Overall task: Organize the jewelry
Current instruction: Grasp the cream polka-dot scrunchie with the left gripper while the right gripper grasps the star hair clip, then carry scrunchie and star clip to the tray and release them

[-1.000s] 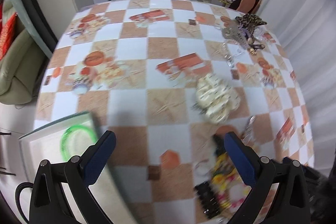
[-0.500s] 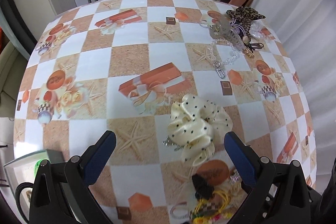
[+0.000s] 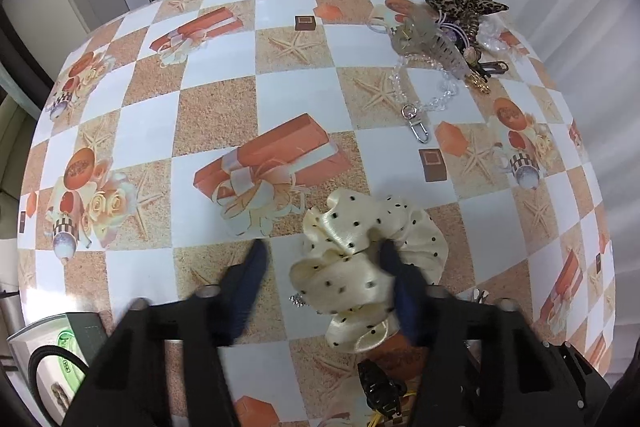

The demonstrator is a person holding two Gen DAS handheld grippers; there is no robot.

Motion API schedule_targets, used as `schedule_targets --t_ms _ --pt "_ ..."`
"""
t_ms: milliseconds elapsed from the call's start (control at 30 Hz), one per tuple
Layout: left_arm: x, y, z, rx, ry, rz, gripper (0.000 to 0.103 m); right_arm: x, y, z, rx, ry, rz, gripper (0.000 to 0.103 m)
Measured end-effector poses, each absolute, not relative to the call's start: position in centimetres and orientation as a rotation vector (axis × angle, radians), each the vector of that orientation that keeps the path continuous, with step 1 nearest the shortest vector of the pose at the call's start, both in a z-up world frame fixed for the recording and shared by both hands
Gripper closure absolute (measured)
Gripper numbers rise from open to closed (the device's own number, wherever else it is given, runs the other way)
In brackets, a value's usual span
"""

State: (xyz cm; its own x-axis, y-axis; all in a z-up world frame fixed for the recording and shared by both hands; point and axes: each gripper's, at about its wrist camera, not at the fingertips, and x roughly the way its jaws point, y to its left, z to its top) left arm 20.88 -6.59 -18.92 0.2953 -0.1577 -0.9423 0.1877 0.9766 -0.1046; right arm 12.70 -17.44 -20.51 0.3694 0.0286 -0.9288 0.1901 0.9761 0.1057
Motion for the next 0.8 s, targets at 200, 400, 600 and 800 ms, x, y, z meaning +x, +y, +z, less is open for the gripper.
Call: schedule_targets --t_ms 200,400,600,800 --pt "20.4 -6.9 -18.3 0.035 1.218 -0.253 0.080 12.9 -16.4 -20.6 0.064 1.185 -0.156 0.073" --pt "19.8 -6.5 -16.6 0.012 1.175 -0.274 0.080 13.0 -17.8 -20.2 0.116 1.196 -0.102 0.086" --pt "18.6 -5.0 -14.4 -0.028 1.133 -0.279 0.080 12.2 -19.8 -19.0 0.261 1.196 -0.049 0.086" --pt "16.4 -2.8 -12.3 -0.051 1.100 -0.279 0.080 11.1 -20.6 -17.5 0.340 1.202 0.017 0.086"
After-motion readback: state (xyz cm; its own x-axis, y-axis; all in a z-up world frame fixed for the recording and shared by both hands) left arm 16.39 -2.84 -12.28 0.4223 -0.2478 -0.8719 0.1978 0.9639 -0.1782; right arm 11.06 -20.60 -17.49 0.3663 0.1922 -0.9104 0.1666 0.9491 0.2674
